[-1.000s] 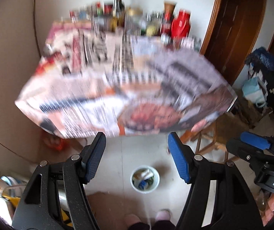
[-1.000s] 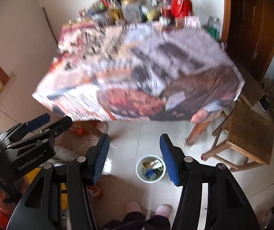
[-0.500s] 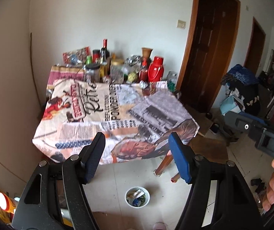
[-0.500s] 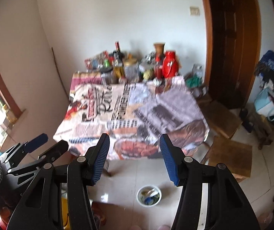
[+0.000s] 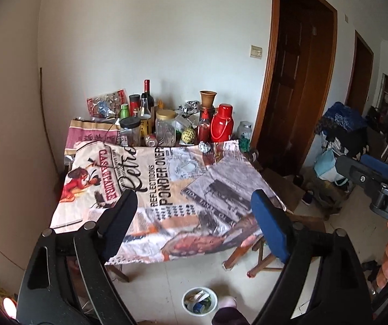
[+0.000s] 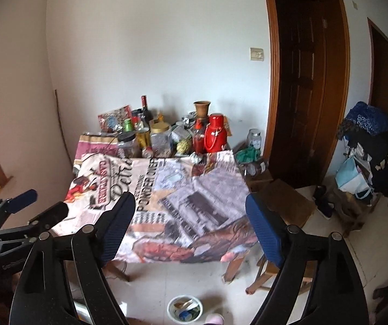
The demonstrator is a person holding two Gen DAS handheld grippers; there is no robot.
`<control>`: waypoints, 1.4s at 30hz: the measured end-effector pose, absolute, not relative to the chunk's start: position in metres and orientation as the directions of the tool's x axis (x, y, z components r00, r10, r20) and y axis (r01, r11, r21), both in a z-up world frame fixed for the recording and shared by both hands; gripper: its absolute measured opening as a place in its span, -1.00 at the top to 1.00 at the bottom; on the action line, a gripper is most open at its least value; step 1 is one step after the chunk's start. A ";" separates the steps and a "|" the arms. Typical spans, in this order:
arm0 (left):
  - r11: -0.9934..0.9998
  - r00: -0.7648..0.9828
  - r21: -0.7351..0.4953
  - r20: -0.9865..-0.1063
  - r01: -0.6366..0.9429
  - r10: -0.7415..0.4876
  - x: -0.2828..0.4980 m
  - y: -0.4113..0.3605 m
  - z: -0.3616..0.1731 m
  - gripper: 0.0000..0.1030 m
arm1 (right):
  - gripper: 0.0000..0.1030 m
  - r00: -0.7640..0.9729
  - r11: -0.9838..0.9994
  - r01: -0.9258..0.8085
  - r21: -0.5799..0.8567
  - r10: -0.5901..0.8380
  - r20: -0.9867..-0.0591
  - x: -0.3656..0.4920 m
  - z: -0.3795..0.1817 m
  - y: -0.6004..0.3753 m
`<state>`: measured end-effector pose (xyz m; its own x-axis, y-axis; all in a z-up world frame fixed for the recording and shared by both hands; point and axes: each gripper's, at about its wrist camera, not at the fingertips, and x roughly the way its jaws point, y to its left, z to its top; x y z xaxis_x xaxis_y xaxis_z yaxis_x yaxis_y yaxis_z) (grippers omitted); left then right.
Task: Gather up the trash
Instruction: 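Raise both open grippers back toward the table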
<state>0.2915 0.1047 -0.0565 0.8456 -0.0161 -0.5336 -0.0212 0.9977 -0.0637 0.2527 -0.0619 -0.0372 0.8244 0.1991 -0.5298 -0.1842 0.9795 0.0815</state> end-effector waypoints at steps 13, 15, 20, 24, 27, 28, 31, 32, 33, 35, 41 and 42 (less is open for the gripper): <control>0.990 0.858 -0.088 -0.511 -0.113 0.052 0.442 0.083 -0.035 -0.66 | -0.57 0.830 0.964 -0.256 0.079 0.260 -0.494 0.381 -0.020 -0.103; 0.985 0.860 -0.100 -0.506 -0.138 0.069 0.459 0.081 -0.032 -0.66 | -0.57 0.821 0.956 -0.281 0.078 0.282 -0.497 0.402 -0.019 -0.108; 0.977 0.837 -0.083 -0.534 -0.195 0.121 0.505 0.073 -0.037 -0.66 | -0.57 0.791 0.939 -0.333 0.086 0.327 -0.516 0.454 -0.027 -0.116; 0.976 0.802 -0.054 -0.580 -0.210 0.141 0.536 0.072 -0.050 -0.66 | -0.57 0.759 0.933 -0.341 0.113 0.344 -0.553 0.484 -0.041 -0.116; 0.976 0.789 -0.056 -0.599 -0.209 0.135 0.558 0.079 -0.060 -0.66 | -0.57 0.738 0.930 -0.339 0.143 0.357 -0.573 0.502 -0.051 -0.116; 0.977 0.786 -0.059 -0.604 -0.207 0.130 0.563 0.082 -0.063 -0.66 | -0.57 0.733 0.931 -0.335 0.145 0.354 -0.580 0.508 -0.055 -0.114; 0.977 0.763 -0.075 -0.637 -0.197 0.105 0.592 0.101 -0.076 -0.66 | -0.57 0.724 0.938 -0.315 0.142 0.334 -0.603 0.526 -0.064 -0.103; 0.978 0.758 -0.075 -0.645 -0.193 0.100 0.599 0.106 -0.080 -0.66 | -0.57 0.720 0.941 -0.307 0.144 0.329 -0.611 0.532 -0.067 -0.098; 0.980 0.753 -0.072 -0.651 -0.187 0.096 0.606 0.112 -0.083 -0.66 | -0.57 0.716 0.943 -0.297 0.149 0.323 -0.619 0.540 -0.070 -0.093; 0.985 0.739 -0.062 -0.669 -0.158 0.077 0.627 0.131 -0.093 -0.66 | -0.57 0.704 0.948 -0.274 0.164 0.314 -0.637 0.552 -0.079 -0.082; 0.992 0.679 -0.048 -0.733 -0.118 0.045 0.685 0.189 -0.125 -0.66 | -0.57 0.643 0.968 -0.160 0.193 0.251 -0.723 0.598 -0.112 -0.045; 0.992 0.670 -0.054 -0.742 -0.117 0.038 0.693 0.198 -0.132 -0.66 | -0.57 0.629 0.969 -0.148 0.196 0.245 -0.737 0.607 -0.120 -0.039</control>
<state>0.6934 0.1975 -0.1318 0.6696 0.0385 -0.7417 -0.1169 0.9917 -0.0541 0.6070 -0.0388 -0.1197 0.6294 0.2451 -0.7375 -0.1481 0.9694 0.1957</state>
